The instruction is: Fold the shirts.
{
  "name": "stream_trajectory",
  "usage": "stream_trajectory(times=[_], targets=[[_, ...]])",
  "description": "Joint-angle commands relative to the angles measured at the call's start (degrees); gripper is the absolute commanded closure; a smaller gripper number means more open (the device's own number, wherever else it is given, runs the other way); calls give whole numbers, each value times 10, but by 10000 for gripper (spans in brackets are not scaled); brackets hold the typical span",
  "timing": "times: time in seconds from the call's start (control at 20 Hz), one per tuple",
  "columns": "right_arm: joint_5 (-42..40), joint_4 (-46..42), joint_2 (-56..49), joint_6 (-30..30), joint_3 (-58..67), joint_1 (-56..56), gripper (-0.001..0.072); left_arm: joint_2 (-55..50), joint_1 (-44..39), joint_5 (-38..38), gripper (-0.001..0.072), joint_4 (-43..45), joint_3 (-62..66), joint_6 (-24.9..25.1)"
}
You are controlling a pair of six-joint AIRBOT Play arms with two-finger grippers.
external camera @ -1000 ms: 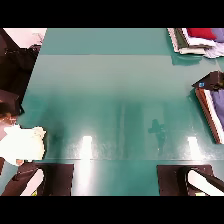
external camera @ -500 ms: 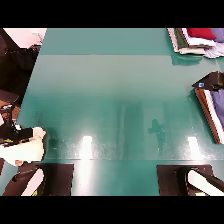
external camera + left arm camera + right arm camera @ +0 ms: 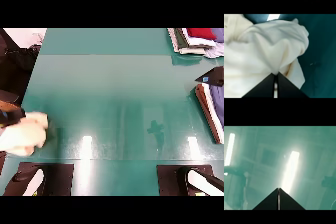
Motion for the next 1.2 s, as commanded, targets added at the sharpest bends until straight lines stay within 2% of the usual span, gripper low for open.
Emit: stream_trajectory(times=[0.0,0.2,0.35,0.5,0.6,0.75,0.9,0.95,1.0,1.05,1.15], targets=[[-21,0,0,29,68,0,701,10,-76,-18,684,-64,154,-8],[-59,0,0,31,150,0,701,10,-200,42,684,-67,270,-80],[-79,0,-1,31,191,0,701,-6,-265,109,685,-90,316,-88],[-89,0,-1,31,204,0,701,-67,-335,146,685,-109,337,-86],[-87,0,-2,31,200,0,701,-125,-388,176,684,-109,337,-70],[-83,0,-1,31,183,0,701,-236,-466,184,683,-126,337,-43],[-82,0,-2,31,161,0,701,-344,-523,189,678,-179,337,64],[-82,0,-1,31,153,0,701,-373,-530,193,496,-183,337,85],[-82,0,-1,31,146,0,701,-394,-528,197,172,-183,337,85],[-79,0,-1,31,138,0,701,-405,-517,196,99,-179,337,85],[-78,0,-1,31,124,0,701,-404,-472,187,98,-179,338,83]])
